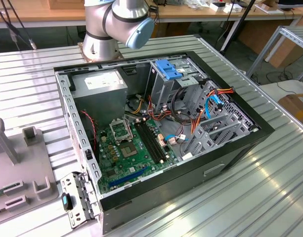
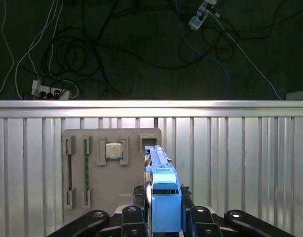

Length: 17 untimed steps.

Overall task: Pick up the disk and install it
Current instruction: 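Pick up the disk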

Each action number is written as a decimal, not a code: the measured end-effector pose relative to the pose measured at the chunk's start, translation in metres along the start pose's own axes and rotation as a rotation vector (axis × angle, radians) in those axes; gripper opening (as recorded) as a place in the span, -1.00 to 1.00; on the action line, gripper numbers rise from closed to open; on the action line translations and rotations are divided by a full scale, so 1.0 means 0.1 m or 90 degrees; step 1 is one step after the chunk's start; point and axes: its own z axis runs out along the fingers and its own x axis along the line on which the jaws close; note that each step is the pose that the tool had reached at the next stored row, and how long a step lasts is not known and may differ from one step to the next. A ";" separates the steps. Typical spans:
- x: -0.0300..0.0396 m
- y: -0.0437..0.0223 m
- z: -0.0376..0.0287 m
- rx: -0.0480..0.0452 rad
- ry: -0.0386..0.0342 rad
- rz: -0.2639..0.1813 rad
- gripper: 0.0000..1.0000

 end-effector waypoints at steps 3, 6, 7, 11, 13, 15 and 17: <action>-0.007 0.001 -0.119 0.0000 -0.0001 0.000 -0.26; -0.008 0.001 -0.140 0.0000 -0.0001 0.000 -0.26; -0.008 0.000 -0.140 0.0000 -0.0001 0.000 -0.26; -0.009 0.001 -0.153 -0.0001 -0.0001 0.000 -0.26; -0.011 0.001 -0.195 -0.0001 -0.0001 0.000 -0.26; -0.013 0.001 -0.221 -0.0001 -0.0001 0.000 -0.26; -0.013 0.001 -0.226 0.0000 -0.0001 0.000 -0.26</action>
